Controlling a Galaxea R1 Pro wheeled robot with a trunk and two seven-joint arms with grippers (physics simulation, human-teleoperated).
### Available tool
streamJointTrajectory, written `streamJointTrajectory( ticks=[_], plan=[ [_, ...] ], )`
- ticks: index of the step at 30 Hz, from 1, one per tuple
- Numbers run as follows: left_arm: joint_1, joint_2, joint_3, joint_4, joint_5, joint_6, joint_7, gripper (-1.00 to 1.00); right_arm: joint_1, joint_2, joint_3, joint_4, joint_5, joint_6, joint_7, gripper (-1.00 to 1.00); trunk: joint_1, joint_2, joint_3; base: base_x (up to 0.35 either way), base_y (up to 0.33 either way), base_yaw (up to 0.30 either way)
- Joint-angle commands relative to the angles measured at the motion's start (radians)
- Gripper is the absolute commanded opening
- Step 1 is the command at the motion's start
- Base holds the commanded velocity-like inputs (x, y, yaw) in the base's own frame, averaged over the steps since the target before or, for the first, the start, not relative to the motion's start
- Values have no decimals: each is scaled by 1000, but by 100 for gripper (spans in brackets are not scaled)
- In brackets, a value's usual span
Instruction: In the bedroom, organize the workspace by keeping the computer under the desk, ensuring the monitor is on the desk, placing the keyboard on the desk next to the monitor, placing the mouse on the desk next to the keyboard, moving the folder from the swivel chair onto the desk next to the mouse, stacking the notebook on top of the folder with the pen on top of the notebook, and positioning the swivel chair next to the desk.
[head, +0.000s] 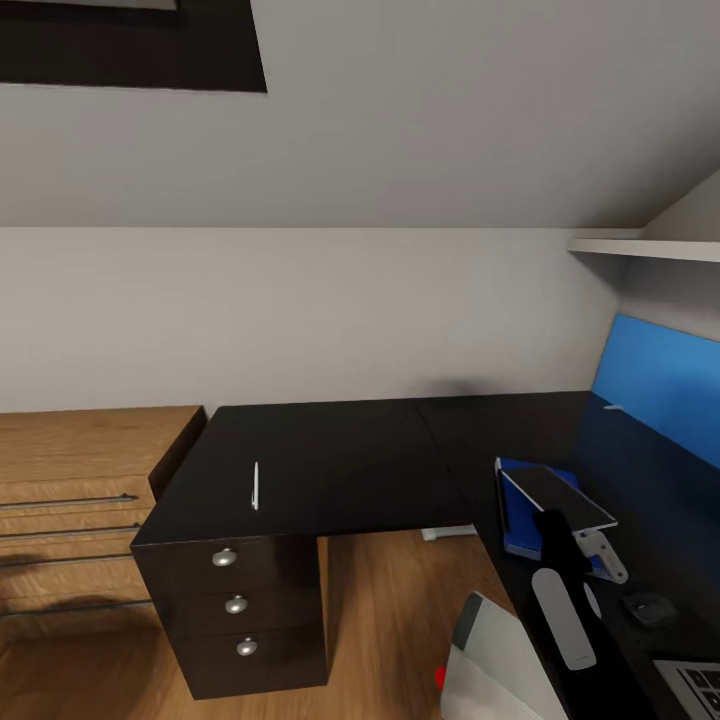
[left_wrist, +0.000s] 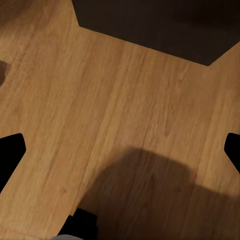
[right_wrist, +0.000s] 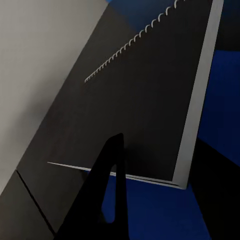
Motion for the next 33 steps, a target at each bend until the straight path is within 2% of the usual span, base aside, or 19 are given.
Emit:
streamJointTrajectory(
  ticks=[1,6,11,12,25,33],
  plan=[
    [0,1,-5,-2,7,2,8,100,-1,0,0,-1,-10,-7,-1,-100,0,-1,-1,12,-1,0],
    [0,1,-5,-2,7,2,8,100,-1,0,0,-1,-9,-7,-1,-100,0,-1,-1,4,-1,0],
    [0,1,-5,-2,7,2,8,100,-1,1,0,-1,20,-7,-1,-100,0,-1,-1,0,0,0],
    [0,1,-5,-2,8,2,8,100,-1,1,0,-1,21,-7,-1,100,0,-1,-1,0,0,0],
    [0,1,-5,-1,7,2,8,100,-1,0,0,-1,25,-7,-1,100,0,-1,-1,0,0,0],
    [0,1,-5,-1,7,2,8,100,-1,0,0,-1,25,-7,-1,100,0,-1,-1,-106,0,0]
  ],
)
